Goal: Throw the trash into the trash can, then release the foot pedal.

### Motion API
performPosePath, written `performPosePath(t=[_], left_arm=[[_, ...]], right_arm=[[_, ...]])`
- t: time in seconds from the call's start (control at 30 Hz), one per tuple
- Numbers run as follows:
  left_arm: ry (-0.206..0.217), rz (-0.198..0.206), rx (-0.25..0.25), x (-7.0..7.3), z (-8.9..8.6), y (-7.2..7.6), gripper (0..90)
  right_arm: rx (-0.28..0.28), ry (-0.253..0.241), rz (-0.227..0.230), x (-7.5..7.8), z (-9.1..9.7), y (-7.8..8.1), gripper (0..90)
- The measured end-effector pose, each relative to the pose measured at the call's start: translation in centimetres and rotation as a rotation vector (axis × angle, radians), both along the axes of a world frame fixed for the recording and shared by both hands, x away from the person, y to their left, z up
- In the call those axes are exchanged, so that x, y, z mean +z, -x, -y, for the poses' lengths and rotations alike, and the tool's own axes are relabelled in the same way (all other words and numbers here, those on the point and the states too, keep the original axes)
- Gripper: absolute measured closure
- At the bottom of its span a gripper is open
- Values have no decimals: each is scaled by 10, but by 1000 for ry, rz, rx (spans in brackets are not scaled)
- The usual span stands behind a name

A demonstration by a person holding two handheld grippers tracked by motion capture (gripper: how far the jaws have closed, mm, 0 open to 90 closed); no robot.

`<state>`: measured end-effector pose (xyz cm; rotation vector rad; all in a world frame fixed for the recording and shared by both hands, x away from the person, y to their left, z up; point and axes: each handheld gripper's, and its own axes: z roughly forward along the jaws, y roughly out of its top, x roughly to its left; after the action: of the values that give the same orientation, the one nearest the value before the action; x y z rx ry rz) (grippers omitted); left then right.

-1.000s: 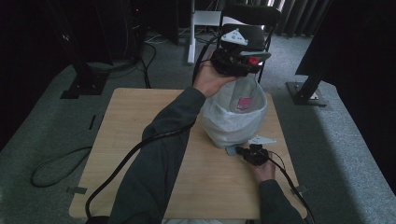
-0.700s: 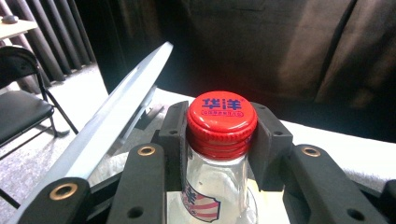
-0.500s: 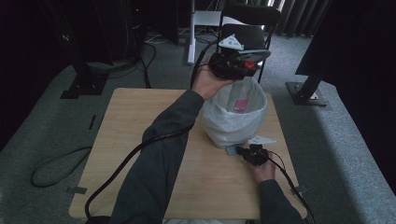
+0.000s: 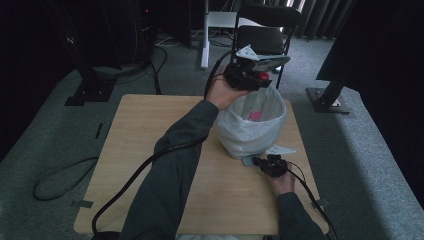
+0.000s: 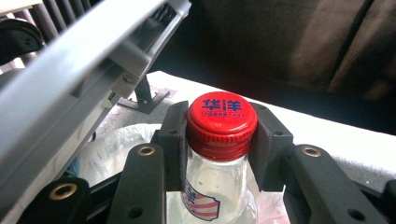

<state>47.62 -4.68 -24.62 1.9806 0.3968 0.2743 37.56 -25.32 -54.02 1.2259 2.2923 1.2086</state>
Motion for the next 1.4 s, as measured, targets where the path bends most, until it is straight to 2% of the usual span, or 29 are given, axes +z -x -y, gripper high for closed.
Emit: performPosePath(t=[0.07, 0.13, 0.17, 0.2, 0.37, 0.43, 0.6, 0.67, 0.77, 0.83, 1.03, 1.13, 1.27, 1.4], left_arm=[[59, -12, -13, 2, -5, -1, 585], [58, -7, -7, 3, -6, -1, 556], [30, 7, 2, 4, -8, 0, 550], [20, 12, 0, 3, -9, 1, 546], [-4, 47, -1, -1, -18, 10, 532], [6, 54, -2, -4, -26, 15, 532], [73, 51, 11, -17, -52, 20, 532], [74, 51, 15, -19, -54, 20, 533], [75, 57, 54, -27, -66, 23, 533], [91, 55, 53, -31, -73, 26, 534], [118, 60, 90, -42, -98, 32, 533], [130, 44, 114, -51, -112, 31, 529], [118, 20, 159, -67, -129, 30, 526], [100, -32, 222, -87, -145, 25, 526]], right_arm=[[0, 0, 0, 0, 0, 0, 900], [-1, 0, 1, 0, 0, 0, 900], [-1, 0, 1, 0, 0, 0, 900], [0, -1, -1, 0, 0, 0, 900], [-2, 0, 0, 0, 0, 0, 900], [-1, -1, 0, 0, 0, 0, 900], [0, -8, -3, 0, 1, 0, 900], [-1, -8, -3, 0, 0, 0, 900], [-3, -8, -3, 0, 0, 0, 900], [-3, -10, -4, 0, 0, 0, 900], [-3, -8, -2, 0, 0, 0, 900], [-3, -7, 0, 0, 0, 0, 900], [-5, -9, 1, 0, 0, 0, 900], [-4, -9, 2, -1, 0, 0, 900]])
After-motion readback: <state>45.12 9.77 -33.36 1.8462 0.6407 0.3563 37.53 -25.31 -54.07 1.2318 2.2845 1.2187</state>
